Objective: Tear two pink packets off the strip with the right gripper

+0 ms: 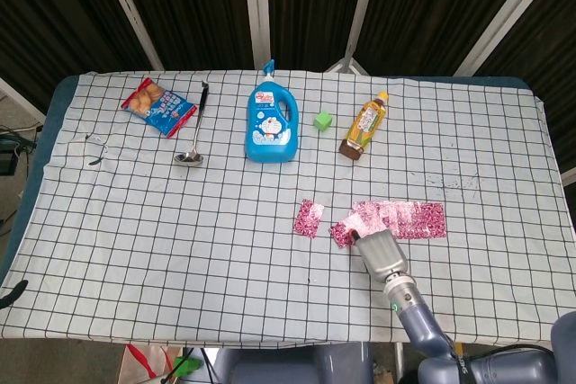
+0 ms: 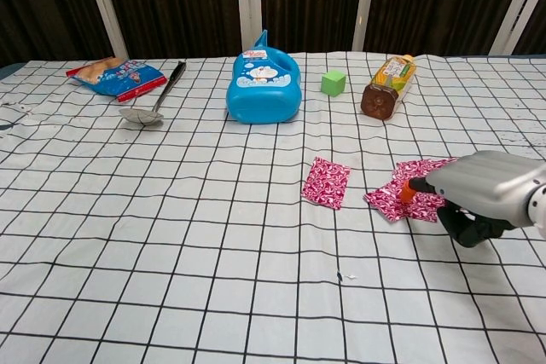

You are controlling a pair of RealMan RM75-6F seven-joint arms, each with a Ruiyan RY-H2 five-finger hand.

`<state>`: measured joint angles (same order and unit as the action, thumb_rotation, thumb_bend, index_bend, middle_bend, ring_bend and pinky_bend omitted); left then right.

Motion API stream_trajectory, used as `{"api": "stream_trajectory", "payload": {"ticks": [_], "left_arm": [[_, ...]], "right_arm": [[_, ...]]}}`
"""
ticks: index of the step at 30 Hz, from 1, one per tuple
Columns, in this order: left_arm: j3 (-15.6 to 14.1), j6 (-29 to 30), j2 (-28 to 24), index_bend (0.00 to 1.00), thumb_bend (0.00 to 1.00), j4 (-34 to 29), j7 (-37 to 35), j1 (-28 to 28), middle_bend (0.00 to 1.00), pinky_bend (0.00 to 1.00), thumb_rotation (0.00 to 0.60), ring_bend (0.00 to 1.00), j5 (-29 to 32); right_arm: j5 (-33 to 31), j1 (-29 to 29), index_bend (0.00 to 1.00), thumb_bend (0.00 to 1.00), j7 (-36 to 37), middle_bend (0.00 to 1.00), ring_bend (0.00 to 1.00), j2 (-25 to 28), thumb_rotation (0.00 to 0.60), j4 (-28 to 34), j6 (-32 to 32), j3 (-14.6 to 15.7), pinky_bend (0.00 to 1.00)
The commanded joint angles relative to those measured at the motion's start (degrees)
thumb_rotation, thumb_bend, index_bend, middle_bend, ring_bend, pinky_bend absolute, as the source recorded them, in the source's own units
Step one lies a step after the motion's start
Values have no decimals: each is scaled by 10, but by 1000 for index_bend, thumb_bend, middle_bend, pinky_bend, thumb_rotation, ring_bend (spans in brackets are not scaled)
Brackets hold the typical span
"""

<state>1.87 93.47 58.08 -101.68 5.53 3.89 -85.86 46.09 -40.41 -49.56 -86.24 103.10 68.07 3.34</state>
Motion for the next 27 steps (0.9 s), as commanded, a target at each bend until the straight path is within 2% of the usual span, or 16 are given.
{"api": "stream_trajectory", "payload": {"ticks": [1,11,27], "left_arm": [[-1,0,0,137,275,0,0,0,0,84,600,0,-1],[1,1,-3,137,275,1,-8,1,0,84,600,0,2],[0,3,-3,137,275,1,-7,2,0,84,600,0,-2]], "right_arm": [[8,4,213,808,-1,847,888,-3,600,3,3,5,711],[33,17,213,807,-7,847,888,-7,600,14,12,21,710],[92,49,213,807,-30,847,889,26,600,86,41,73,711]]}}
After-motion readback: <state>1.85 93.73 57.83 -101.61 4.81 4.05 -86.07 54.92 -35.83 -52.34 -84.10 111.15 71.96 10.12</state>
